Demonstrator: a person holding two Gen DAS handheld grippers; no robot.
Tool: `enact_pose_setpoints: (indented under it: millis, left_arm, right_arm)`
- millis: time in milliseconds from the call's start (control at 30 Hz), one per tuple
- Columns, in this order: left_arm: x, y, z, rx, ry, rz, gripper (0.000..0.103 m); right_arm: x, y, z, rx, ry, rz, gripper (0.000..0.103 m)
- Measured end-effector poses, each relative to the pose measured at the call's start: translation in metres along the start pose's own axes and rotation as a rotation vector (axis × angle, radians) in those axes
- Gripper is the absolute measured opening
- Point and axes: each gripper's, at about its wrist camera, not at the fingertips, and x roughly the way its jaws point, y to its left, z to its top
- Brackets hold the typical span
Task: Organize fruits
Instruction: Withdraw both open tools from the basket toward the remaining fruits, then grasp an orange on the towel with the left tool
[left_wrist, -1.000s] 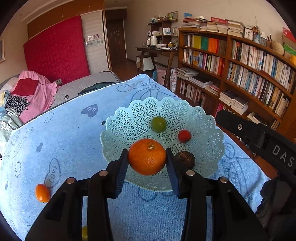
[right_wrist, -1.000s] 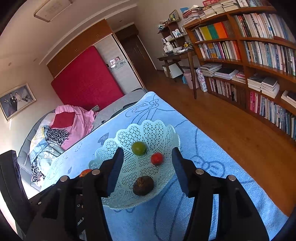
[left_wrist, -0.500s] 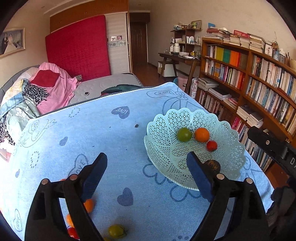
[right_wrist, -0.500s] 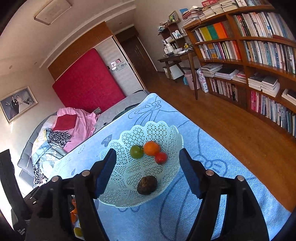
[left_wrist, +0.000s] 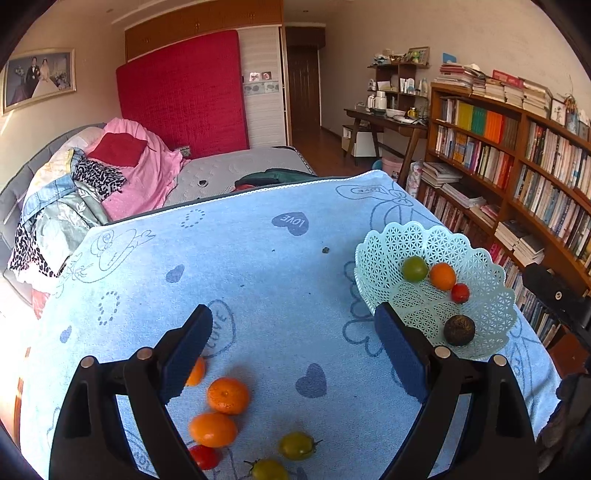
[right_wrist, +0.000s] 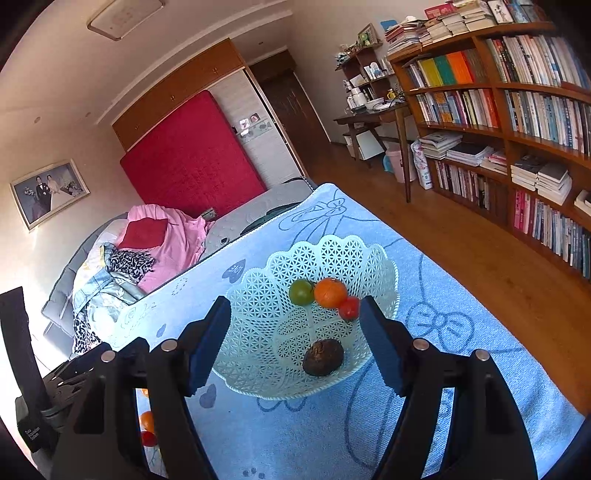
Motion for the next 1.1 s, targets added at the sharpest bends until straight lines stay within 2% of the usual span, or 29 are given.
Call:
enact_pose_setpoints:
  millis: [267,600,1100]
  left_arm:
    - [-0.010,0.038,-0.004,-0.032,-0.009,0.067,0.089]
    - [-0.008,0.083,-0.016,-0.093,0.022,0.135,0.089]
    - [0.032,0.110,-0.039,-0.145,0.145,0.178,0.089]
  right_arm:
    - [-0.001,0.012,-0.004,-0.029,0.013,0.017,0.074]
    - [0.006,0.027,-0.015,-0.068,0.041,0.032,0.074]
    - [0.025,0.048,-0.036,-0.133,0.113,0.053,0.074]
